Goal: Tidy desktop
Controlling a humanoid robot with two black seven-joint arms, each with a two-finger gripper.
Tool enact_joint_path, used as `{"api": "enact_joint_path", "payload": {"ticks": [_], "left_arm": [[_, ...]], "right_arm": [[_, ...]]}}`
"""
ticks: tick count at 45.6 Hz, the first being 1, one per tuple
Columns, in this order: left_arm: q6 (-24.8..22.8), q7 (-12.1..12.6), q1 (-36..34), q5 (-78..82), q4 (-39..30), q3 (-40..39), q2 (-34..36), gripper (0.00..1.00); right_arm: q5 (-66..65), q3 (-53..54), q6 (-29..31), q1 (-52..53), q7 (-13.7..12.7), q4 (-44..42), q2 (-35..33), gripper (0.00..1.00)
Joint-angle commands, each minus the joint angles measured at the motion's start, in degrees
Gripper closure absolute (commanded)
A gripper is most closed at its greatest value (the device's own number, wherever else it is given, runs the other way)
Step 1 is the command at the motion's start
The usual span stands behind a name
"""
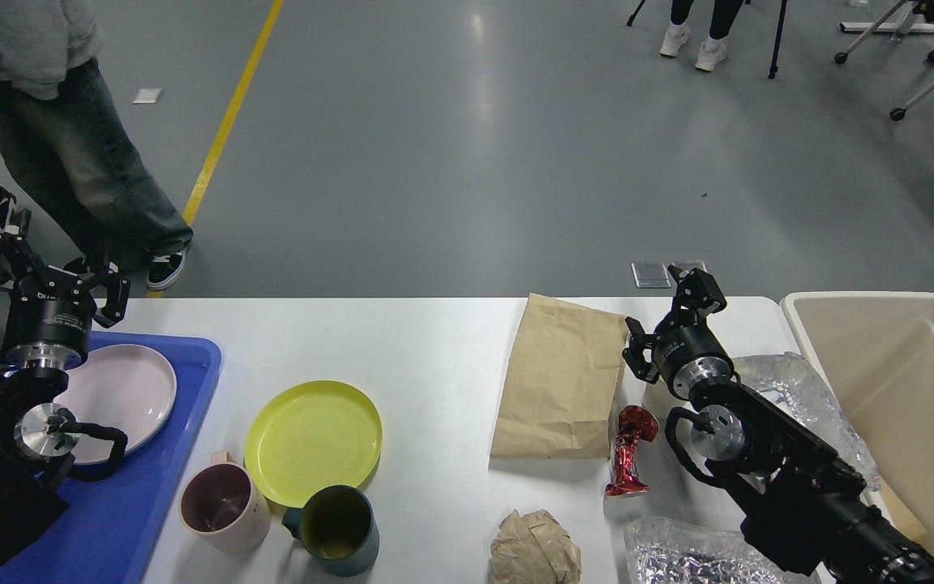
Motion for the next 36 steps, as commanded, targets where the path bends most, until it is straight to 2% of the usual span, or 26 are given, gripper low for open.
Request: {"api": "enact_joint_path", "payload": {"ticks": [1, 32, 36], "left_arm": [[0.0, -0.07, -0.03, 0.02, 0.0, -0.06, 0.0, 0.04], [0.0, 0.01, 0.05, 0.02, 0.0, 0.02, -0.09, 0.04], [1.14, 0.54, -0.56, 0.02, 0.18, 0.55, 0.0, 0.04]], "right_arm": [[0.0, 0.0, 0.07, -0.02, 0.0, -0.07, 0.0, 0.0], [0.0, 0.0, -0.02, -0.02, 0.0, 0.01, 0.0, 0.0], [0.0, 0.0, -0.01, -0.02, 0.0, 0.01, 0.0, 0.0]]}}
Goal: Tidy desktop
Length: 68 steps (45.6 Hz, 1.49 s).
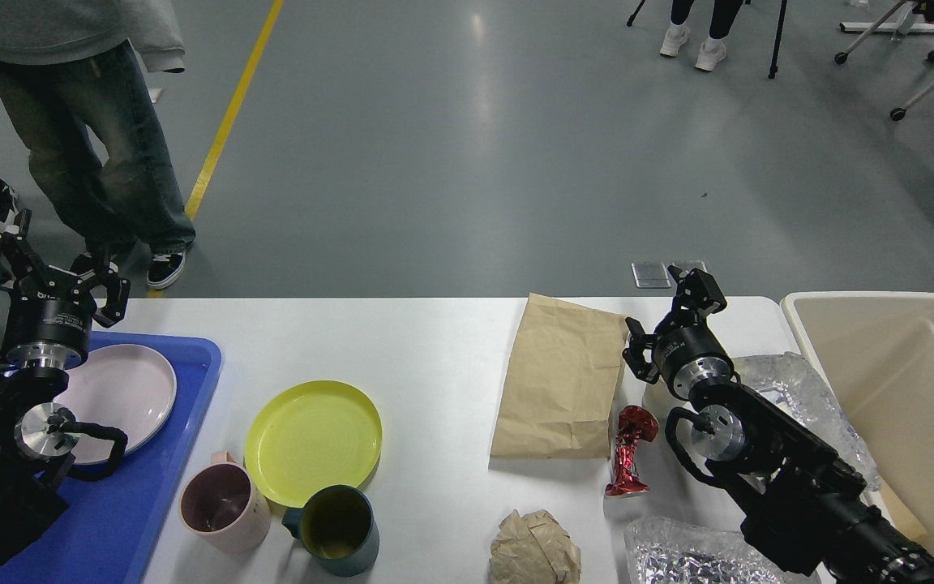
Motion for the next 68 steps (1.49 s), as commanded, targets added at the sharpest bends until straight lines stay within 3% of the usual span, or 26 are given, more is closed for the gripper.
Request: {"api": "enact_joint_path", "payload": {"ticks": [1, 17, 21, 25, 27, 32, 52, 58, 68], "left_arm": [[0.91, 0.69, -0.53, 0.11, 0.18, 0.81, 0.14, 0.04], [1.09, 1.05, -5.71, 1.25, 0.35, 1.86, 9.71, 0.04], [1.09, 1.13, -8.86, 1.77, 0.35, 6.24, 11.21, 0.04], [1.0, 1.13, -13.96, 3.53, 0.35, 15.99, 12.96, 0.04], [0.74, 1.13, -19.48, 4.85, 0.35, 27.73, 14.11, 0.04], [0.74, 1.13, -26.7, 5.03, 0.35, 41.91, 13.67, 0.04], [-0.23, 1.05, -50.6, 5.73, -1.22, 88.33, 6.12, 0.04], [-0.23, 1.05, -59.05, 5.73, -11.4, 98.53, 5.59, 0.04], [-0.23, 1.05, -67.93, 5.64, -35.93, 120.76, 5.32, 0.04]], "right_arm": [[0.0, 0.0, -0.02, 0.0, 0.0, -0.05, 0.0, 0.0], [0.0, 0.0, -0.02, 0.0, 0.0, 0.04, 0.0, 0.0], [0.0, 0.0, 0.06, 0.0, 0.0, 0.04, -0.09, 0.0], [0.0, 0.0, 0.06, 0.0, 0.0, 0.04, 0.0, 0.0], [0.0, 0.0, -0.02, 0.0, 0.0, 0.04, 0.0, 0.0], [0.0, 0.0, 0.06, 0.0, 0.0, 0.04, 0.0, 0.0], [0.0, 0.0, 0.06, 0.08, 0.0, 0.04, 0.0, 0.0], [0.0, 0.0, 0.07, 0.08, 0.0, 0.04, 0.0, 0.0], [0.0, 0.0, 0.07, 0.08, 0.0, 0.04, 0.0, 0.0]]}}
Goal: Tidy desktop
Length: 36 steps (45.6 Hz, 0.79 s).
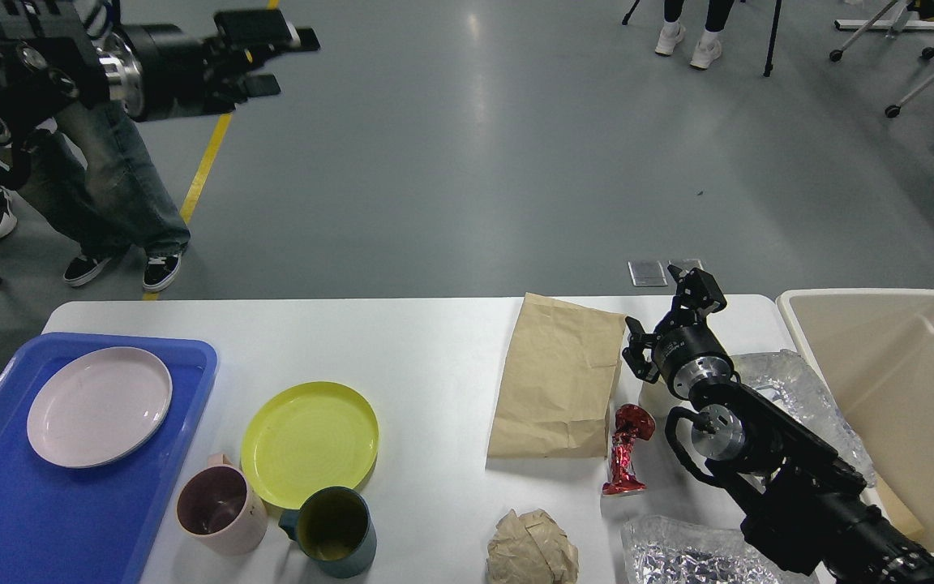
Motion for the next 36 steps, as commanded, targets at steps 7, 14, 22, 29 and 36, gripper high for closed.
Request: {"api": "enact_joint_path", "payload": {"ticks": [7, 14, 22, 29, 36], "left_arm": [[0.09, 0.02, -5.37, -0.08, -17.54, 19.14, -2.5, 0.04], [0.0, 0.02, -9.33, -0.17, -18.33, 18.53, -6.2, 0.04], [0.09, 0.02, -13.99, -0.17, -18.33, 21.78, -8.3, 0.04], [0.0, 0.02, -12.94, -0.17, -18.5, 22.93, -11.21, 0.04], [0.0, 0.02, -12.5, -0.17, -18.5, 23.01, -11.21, 0.04]], "right_arm": [[0.0, 0.0, -0.04, 0.02, 0.0, -0.01, 0.0, 0.0], [0.0, 0.0, 0.04, 0.02, 0.0, -0.01, 0.0, 0.0], [0.0, 0.0, 0.04, 0.02, 0.0, -0.01, 0.0, 0.0], [0.0, 0.0, -0.04, 0.02, 0.0, -0.01, 0.0, 0.0], [0.0, 0.0, -0.05, 0.02, 0.0, -0.01, 0.0, 0.0]]}}
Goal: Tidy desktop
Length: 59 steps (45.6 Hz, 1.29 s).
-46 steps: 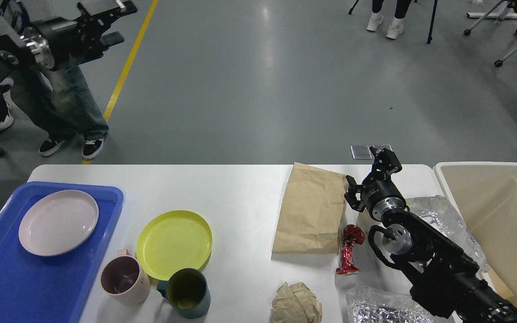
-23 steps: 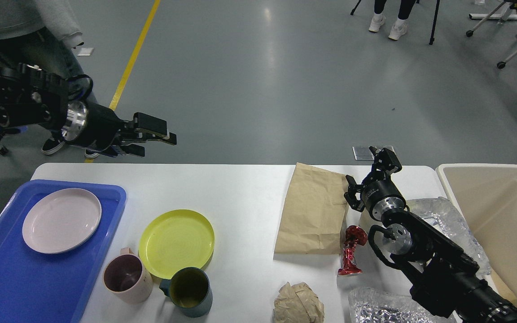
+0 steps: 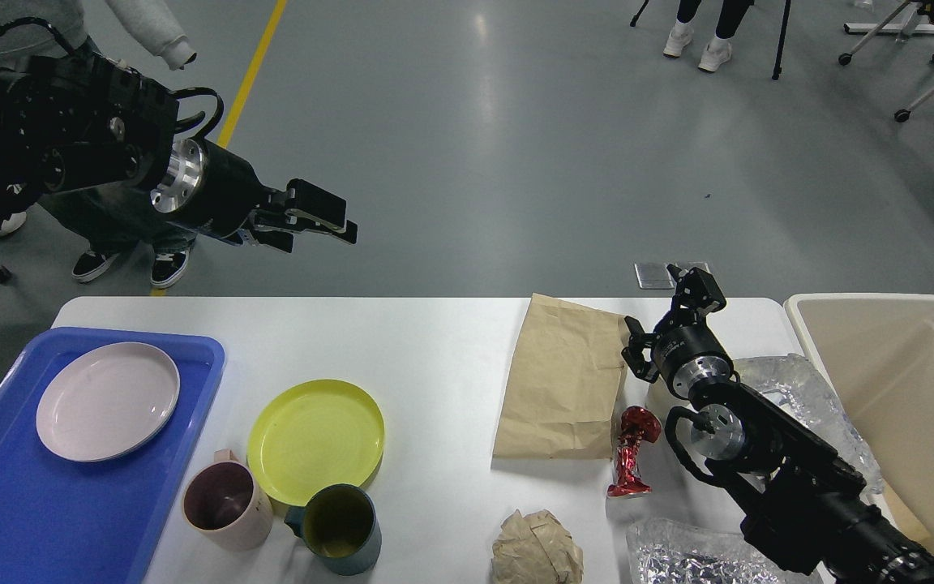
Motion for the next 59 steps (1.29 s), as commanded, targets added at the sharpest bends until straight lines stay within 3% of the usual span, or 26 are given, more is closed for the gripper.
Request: {"api": "enact_joint_path", "payload": {"ticks": [1, 59], "left_arm": [[0.09, 0.01, 0.24, 0.02, -0.02, 0.05, -0.15, 0.04], [0.0, 0.01, 5.07, 0.02, -0.02, -0.13, -0.59, 0.04]], "right_arm": [[0.0, 0.0, 0.04, -0.01, 0.0, 0.01, 0.0, 0.0], [0.0, 0.0, -0.05, -0.01, 0.0, 0.1, 0.0, 0.0]]}}
